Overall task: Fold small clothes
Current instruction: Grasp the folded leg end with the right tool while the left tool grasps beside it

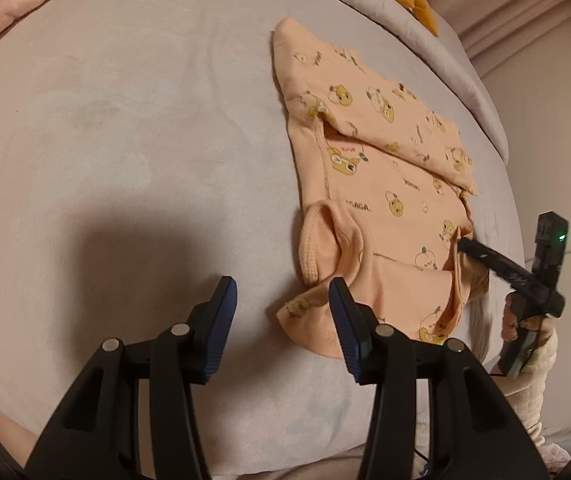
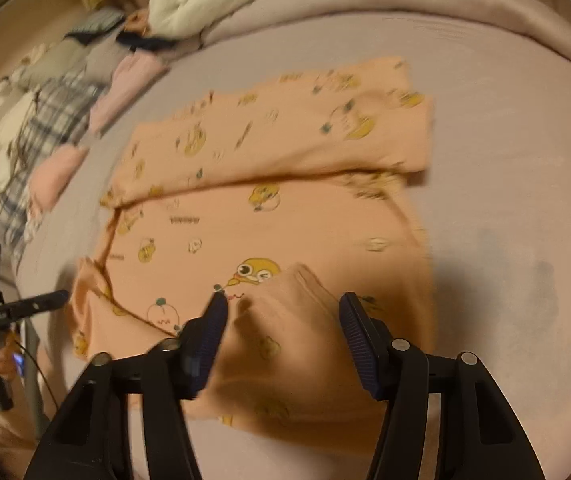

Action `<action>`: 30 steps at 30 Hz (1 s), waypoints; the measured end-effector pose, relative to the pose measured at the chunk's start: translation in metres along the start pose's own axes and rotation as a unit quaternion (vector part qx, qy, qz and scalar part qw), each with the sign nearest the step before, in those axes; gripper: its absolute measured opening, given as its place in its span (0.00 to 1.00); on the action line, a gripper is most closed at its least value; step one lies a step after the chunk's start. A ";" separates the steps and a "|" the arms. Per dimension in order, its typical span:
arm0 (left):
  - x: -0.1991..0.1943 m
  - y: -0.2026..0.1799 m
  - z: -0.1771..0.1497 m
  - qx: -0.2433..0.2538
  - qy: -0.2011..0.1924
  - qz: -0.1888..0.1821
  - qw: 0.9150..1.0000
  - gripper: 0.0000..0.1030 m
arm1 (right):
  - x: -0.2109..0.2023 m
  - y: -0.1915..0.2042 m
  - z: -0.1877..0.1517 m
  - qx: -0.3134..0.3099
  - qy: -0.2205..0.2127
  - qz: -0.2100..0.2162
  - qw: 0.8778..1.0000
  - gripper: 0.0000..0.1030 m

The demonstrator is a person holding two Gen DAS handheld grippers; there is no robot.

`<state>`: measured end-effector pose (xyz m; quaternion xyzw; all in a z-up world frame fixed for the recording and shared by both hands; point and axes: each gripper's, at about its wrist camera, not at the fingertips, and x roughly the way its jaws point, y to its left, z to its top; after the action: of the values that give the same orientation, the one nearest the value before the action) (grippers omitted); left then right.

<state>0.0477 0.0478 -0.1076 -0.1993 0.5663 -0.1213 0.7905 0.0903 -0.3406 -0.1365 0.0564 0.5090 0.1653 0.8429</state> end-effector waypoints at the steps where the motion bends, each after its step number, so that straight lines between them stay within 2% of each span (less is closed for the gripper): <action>1: -0.002 0.000 0.001 0.000 -0.002 -0.002 1.000 0.46 | 0.002 0.003 0.000 -0.009 -0.001 -0.011 1.000 0.34; 2: -0.004 0.000 0.002 -0.001 -0.003 -0.004 1.000 0.46 | 0.003 0.007 0.001 -0.020 -0.004 -0.022 1.000 0.12; 4: -0.007 0.001 0.005 -0.001 -0.005 -0.007 1.000 0.46 | -0.002 0.008 0.006 -0.012 -0.008 -0.013 1.000 0.09; 7: -0.010 -0.002 0.010 0.004 -0.012 -0.009 1.000 0.46 | -0.032 -0.003 0.018 0.038 -0.075 0.018 0.996 0.08; 10: -0.010 -0.007 0.013 0.009 -0.010 -0.010 1.000 0.46 | -0.062 -0.034 0.029 0.117 -0.139 0.005 0.983 0.08; 13: -0.005 -0.012 0.013 0.019 -0.004 -0.007 1.000 0.46 | -0.065 -0.056 0.034 0.160 -0.146 -0.037 0.975 0.08; 15: -0.002 -0.014 0.013 0.024 0.003 -0.004 1.000 0.45 | -0.056 -0.066 0.030 0.181 -0.134 -0.063 0.972 0.08; 20: 0.005 -0.032 0.014 0.063 0.006 0.020 0.998 0.41 | -0.040 -0.066 0.018 0.185 -0.102 -0.073 0.975 0.08; 22: 0.003 -0.044 0.013 0.096 -0.006 0.029 0.995 0.36 | -0.041 -0.068 0.015 0.190 -0.102 -0.065 0.974 0.08; 26: 0.007 -0.061 0.004 0.154 -0.001 0.055 0.987 0.36 | -0.047 -0.067 0.013 0.185 -0.104 -0.060 0.975 0.08; 28: 0.012 -0.066 -0.007 0.169 0.013 0.054 0.984 0.36 | -0.049 -0.066 0.014 0.181 -0.106 -0.056 0.976 0.08; 30: 0.015 -0.070 -0.014 0.173 0.026 0.037 0.984 0.36 | -0.049 -0.065 0.014 0.179 -0.108 -0.055 0.976 0.08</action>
<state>0.0414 -0.0236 -0.0927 -0.0353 0.5644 -0.1936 0.8017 0.0962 -0.4175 -0.1060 0.1959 0.4387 0.0179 0.8768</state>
